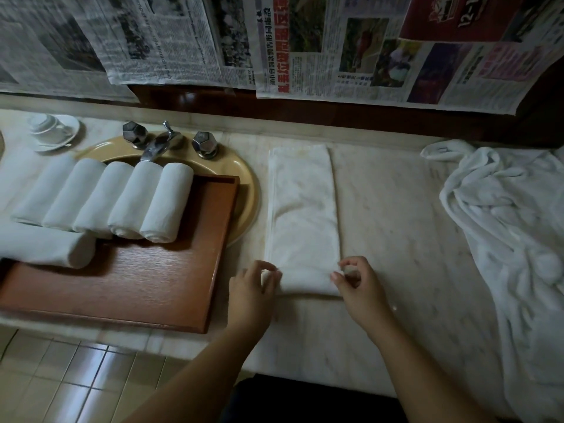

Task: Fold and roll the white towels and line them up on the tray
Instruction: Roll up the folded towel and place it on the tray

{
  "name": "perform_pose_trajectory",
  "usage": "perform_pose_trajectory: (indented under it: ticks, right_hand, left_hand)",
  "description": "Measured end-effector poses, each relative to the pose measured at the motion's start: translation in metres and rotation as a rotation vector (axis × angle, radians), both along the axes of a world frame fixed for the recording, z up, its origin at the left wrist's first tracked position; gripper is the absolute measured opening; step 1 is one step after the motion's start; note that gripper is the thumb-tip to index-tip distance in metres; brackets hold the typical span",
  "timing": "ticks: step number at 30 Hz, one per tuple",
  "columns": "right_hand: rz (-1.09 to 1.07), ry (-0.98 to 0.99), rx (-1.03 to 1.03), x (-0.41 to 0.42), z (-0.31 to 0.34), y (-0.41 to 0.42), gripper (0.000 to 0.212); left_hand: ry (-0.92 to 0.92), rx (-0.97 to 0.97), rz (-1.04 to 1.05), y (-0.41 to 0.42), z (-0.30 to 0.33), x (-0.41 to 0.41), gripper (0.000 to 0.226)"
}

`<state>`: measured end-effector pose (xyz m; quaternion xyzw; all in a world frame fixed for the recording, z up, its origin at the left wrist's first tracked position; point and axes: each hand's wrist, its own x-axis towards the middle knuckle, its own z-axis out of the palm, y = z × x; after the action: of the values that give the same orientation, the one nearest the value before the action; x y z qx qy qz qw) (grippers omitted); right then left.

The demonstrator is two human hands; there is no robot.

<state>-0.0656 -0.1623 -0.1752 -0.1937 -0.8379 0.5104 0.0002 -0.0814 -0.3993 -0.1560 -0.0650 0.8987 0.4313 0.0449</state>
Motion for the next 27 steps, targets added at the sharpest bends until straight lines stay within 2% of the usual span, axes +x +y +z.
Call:
perform_pose_trajectory:
  ticks: [2,4,8,11,16,18,22,23,25,27]
  right_hand:
    - [0.06,0.166,0.218,0.002,0.001,-0.001,0.012]
    - [0.214,0.379,0.482,0.011,0.002,0.002,0.008]
    - [0.399,0.462,0.665,0.028,-0.005,0.017,0.038]
    - [0.421,0.406,0.574,0.023,-0.01,0.025,0.043]
    - [0.279,0.156,0.203,-0.001,-0.004,0.018,0.044]
    - [0.233,0.068,0.165,-0.01,-0.004,0.015,0.043]
    - [0.105,-0.11,0.057,-0.031,-0.005,0.011,0.026]
    - [0.072,-0.123,0.027,-0.035,-0.003,0.01,0.022]
    - [0.06,-0.016,0.109,-0.033,0.003,0.009,0.012]
    - [0.136,0.214,0.39,-0.021,0.007,0.009,0.006]
  left_hand:
    - [0.164,-0.26,-0.081,0.0,-0.001,0.004,0.014]
    - [0.349,-0.44,-0.221,-0.008,-0.002,0.006,0.024]
    - [0.487,-0.586,-0.528,-0.032,-0.008,0.0,0.048]
    - [0.446,-0.591,-0.55,-0.034,-0.012,-0.01,0.048]
    - [0.112,-0.357,-0.376,-0.021,-0.009,-0.027,0.046]
    - [0.037,-0.213,-0.293,-0.016,-0.005,-0.032,0.038]
    - [-0.192,0.247,0.063,-0.002,0.008,-0.038,0.025]
    - [-0.196,0.264,0.082,0.0,0.008,-0.038,0.021]
    - [-0.077,0.043,0.028,0.001,0.004,-0.036,0.011]
    - [0.178,-0.275,-0.086,0.0,0.0,-0.034,0.016]
